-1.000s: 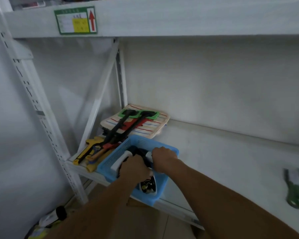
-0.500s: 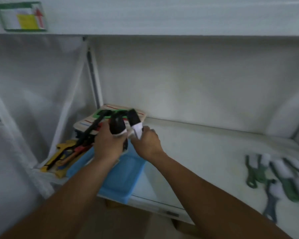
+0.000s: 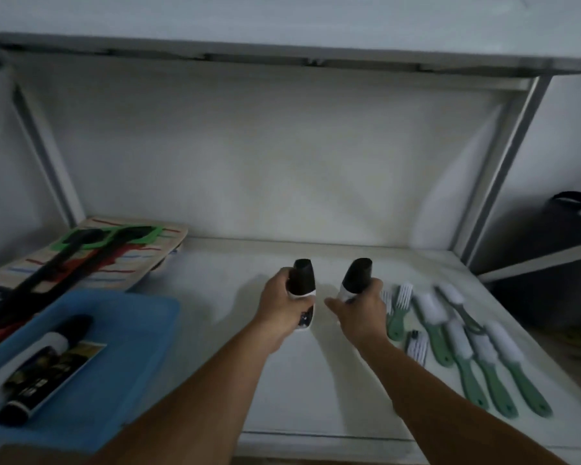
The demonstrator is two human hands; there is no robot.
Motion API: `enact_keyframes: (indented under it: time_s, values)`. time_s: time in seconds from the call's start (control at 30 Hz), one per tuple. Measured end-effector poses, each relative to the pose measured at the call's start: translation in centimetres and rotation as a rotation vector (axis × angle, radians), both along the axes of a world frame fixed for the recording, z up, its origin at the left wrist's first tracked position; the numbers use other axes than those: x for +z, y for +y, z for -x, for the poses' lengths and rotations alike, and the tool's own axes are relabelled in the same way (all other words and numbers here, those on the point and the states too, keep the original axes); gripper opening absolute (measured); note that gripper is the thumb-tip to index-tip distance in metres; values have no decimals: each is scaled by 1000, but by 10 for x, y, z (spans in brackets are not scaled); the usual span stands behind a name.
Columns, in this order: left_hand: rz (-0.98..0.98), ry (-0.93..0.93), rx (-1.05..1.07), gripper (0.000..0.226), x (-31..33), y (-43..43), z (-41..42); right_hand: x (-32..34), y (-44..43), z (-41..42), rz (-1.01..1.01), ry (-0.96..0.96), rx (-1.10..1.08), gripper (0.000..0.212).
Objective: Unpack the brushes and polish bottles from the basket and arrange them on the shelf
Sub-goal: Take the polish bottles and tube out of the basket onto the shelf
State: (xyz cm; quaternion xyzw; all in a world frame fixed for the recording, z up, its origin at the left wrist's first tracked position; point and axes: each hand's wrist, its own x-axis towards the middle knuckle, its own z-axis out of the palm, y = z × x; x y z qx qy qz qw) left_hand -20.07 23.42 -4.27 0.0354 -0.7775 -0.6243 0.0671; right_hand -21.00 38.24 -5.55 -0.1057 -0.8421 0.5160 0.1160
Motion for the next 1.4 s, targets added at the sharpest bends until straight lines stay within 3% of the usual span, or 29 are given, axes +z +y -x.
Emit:
enact_keyframes:
  time_s: [0.23, 0.4, 0.5, 0.63, 0.8, 0.93, 1.1, 1.2, 1.27, 1.4]
  values:
    - [20, -36, -16, 45, -14, 9, 6, -16, 9, 8, -55, 6, 36, 67]
    - [10, -113, 0, 80, -5, -13, -10, 0, 16, -10, -109, -31, 75, 97]
    - [71, -93, 53, 73, 7, -48, -31, 16, 17, -32, -141, 62, -6, 87]
    - [201, -50, 272, 50, 21, -122, -68, 38, -16, -69, -149, 396, -71, 64]
    - [588, -114, 499, 35, 32, -221, -119, 57, -103, -109, -115, 562, 234, 52]
    - [952, -242, 506, 35, 28, -277, -147, 61, -197, -121, -83, 383, 509, 47]
    - [1290, -349, 395, 36, 17, -297, -149, 51, -297, -124, -102, -242, 700, 40]
    - [1453, -298, 311, 25, 9, -297, -145, 30, -338, -121, -65, -421, 707, 25]
    - [1430, -284, 267, 21, 2, -301, -141, 16, -358, -116, -17, -484, 647, 11]
    - [1256, -214, 290, 17, -1, -310, -136, -1, -381, -100, 162, -547, 504, 29]
